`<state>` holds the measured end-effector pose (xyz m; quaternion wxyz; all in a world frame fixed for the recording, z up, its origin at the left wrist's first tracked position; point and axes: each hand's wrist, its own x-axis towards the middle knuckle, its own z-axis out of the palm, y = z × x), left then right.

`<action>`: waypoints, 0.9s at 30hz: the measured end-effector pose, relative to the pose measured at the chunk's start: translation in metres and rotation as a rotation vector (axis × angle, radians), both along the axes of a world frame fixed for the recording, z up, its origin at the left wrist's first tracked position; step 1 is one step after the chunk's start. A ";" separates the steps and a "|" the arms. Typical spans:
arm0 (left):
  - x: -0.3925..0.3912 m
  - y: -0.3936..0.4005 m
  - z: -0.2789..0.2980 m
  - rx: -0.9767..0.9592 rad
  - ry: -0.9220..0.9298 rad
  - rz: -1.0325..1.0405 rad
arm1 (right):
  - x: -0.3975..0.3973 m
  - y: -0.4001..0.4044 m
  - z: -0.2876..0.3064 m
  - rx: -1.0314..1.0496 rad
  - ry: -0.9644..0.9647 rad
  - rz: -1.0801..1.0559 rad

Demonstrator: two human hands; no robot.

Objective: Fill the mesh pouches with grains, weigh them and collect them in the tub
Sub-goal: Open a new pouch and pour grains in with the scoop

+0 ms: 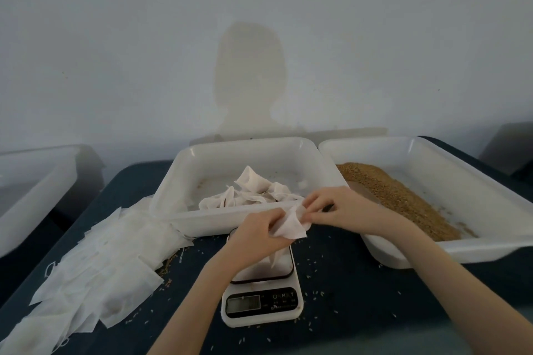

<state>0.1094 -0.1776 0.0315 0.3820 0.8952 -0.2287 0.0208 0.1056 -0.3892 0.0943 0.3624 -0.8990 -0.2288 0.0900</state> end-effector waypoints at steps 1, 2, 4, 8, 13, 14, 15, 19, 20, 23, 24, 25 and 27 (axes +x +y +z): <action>0.003 -0.002 0.001 0.011 -0.014 0.004 | 0.002 -0.011 0.002 0.040 -0.044 -0.059; 0.005 -0.004 0.001 0.024 -0.021 0.005 | 0.006 -0.025 0.002 0.059 -0.108 -0.137; 0.007 -0.009 0.003 0.053 -0.006 0.003 | 0.015 -0.057 -0.001 -0.035 -0.223 -0.353; 0.012 -0.026 0.008 0.081 0.007 -0.027 | 0.026 -0.112 -0.024 -0.557 -0.093 -0.558; 0.020 -0.048 0.005 0.048 -0.018 -0.049 | 0.029 -0.132 -0.052 -0.673 -0.046 -0.548; 0.021 -0.051 0.003 0.049 -0.025 -0.054 | 0.029 -0.132 -0.053 -0.669 -0.034 -0.540; 0.021 -0.055 0.003 0.052 -0.035 -0.063 | 0.030 -0.133 -0.053 -0.652 -0.007 -0.534; 0.020 -0.058 0.001 0.070 -0.038 -0.097 | 0.035 -0.130 -0.054 -0.616 -0.026 -0.506; 0.020 -0.058 0.001 0.068 -0.035 -0.100 | 0.037 -0.130 -0.054 -0.613 -0.034 -0.516; 0.022 -0.058 0.002 0.062 -0.035 -0.087 | 0.044 -0.127 -0.047 -0.641 -0.074 -0.628; 0.022 -0.057 0.003 0.057 -0.037 -0.087 | 0.047 -0.126 -0.043 -0.658 -0.091 -0.676; 0.022 -0.057 0.004 0.053 -0.039 -0.092 | 0.050 -0.126 -0.038 -0.678 -0.102 -0.714; 0.021 -0.057 0.006 0.051 -0.045 -0.104 | 0.055 -0.124 -0.029 -0.711 -0.098 -0.756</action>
